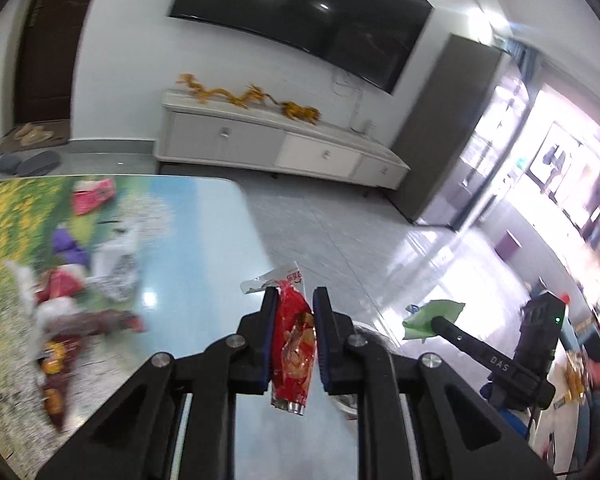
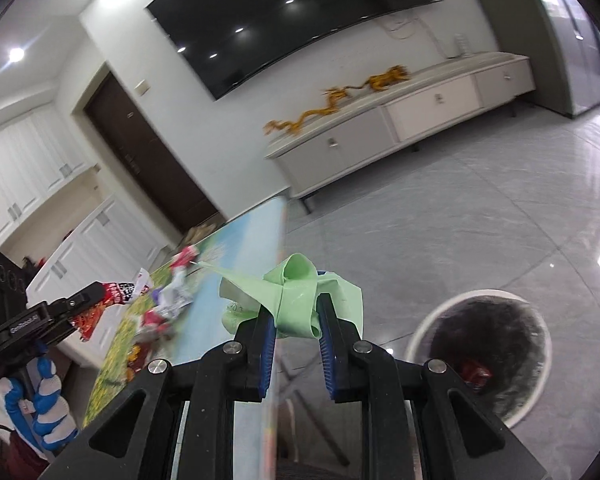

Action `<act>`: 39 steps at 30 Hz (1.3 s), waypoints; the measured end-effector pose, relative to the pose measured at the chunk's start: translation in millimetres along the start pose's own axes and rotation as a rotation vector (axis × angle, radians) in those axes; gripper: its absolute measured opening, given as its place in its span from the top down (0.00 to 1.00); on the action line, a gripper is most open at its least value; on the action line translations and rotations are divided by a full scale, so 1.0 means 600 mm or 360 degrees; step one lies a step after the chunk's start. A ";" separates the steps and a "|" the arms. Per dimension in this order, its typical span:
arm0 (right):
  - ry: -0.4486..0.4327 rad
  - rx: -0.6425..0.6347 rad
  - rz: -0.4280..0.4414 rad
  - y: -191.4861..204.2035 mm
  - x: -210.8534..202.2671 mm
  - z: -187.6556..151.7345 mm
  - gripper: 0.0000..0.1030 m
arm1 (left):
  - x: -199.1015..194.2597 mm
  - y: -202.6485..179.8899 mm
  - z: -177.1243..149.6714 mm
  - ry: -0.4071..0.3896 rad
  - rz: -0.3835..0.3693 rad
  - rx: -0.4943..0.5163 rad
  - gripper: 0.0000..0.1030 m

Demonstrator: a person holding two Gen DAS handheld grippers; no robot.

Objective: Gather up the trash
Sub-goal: 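Carry the red snack bag and green paper over the trash bin, then open both tools to drop the red snack bag and green paper into the bin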

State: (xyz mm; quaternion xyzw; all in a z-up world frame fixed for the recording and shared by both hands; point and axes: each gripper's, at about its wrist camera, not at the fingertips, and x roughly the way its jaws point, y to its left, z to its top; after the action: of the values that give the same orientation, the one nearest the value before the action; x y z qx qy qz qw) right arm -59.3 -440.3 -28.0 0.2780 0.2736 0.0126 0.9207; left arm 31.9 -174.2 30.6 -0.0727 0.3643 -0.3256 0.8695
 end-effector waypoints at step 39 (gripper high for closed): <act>0.0082 0.0625 -0.0462 -0.328 0.006 -0.042 0.53 | 0.410 -0.310 -0.057 0.0595 -0.0230 0.0260 0.51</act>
State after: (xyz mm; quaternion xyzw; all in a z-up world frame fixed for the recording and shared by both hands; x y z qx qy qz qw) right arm -94.2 -593.0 -149.3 0.4089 0.3313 -0.1661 0.8339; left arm 41.9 -467.6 -70.7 0.0338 0.4854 -0.4234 0.7642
